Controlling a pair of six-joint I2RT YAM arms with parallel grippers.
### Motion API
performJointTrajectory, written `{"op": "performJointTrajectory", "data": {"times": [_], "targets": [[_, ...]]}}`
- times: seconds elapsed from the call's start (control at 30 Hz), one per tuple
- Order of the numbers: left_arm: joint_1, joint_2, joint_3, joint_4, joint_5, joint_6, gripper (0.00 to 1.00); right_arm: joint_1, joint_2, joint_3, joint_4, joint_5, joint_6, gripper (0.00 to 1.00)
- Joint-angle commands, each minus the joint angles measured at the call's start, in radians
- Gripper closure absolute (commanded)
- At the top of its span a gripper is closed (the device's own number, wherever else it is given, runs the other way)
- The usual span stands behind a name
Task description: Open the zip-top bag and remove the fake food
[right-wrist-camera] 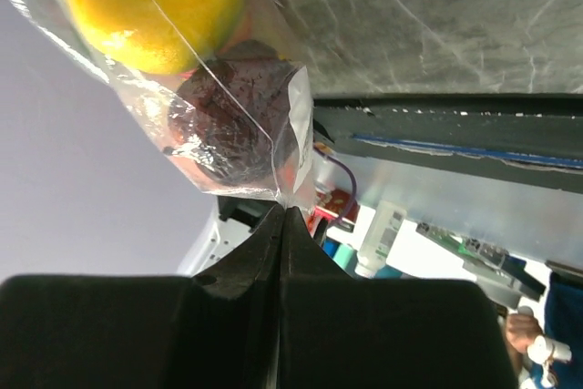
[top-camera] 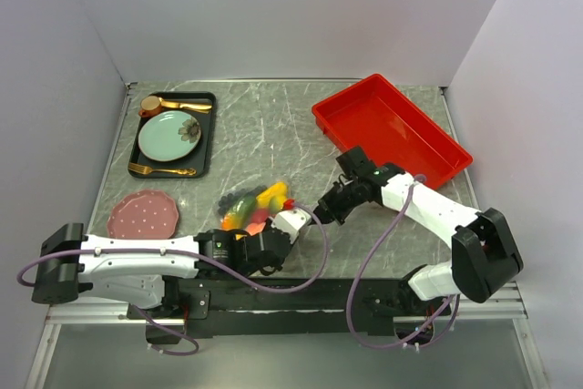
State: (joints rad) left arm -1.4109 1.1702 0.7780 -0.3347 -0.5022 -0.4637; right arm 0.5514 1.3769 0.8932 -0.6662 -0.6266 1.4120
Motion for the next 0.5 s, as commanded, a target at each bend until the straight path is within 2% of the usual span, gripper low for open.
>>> {"op": "performJointTrajectory", "data": {"times": [0.0,0.47], "targets": [[-0.017,-0.046,-0.025,-0.078,-0.033,-0.084,0.99,-0.060,-0.045,0.064,-0.041,0.064,-0.048,1.00],[-0.020,-0.073,-0.042,-0.132,-0.085,-0.199,0.99,-0.194,0.024,0.205,-0.176,0.136,-0.191,1.00]]}}
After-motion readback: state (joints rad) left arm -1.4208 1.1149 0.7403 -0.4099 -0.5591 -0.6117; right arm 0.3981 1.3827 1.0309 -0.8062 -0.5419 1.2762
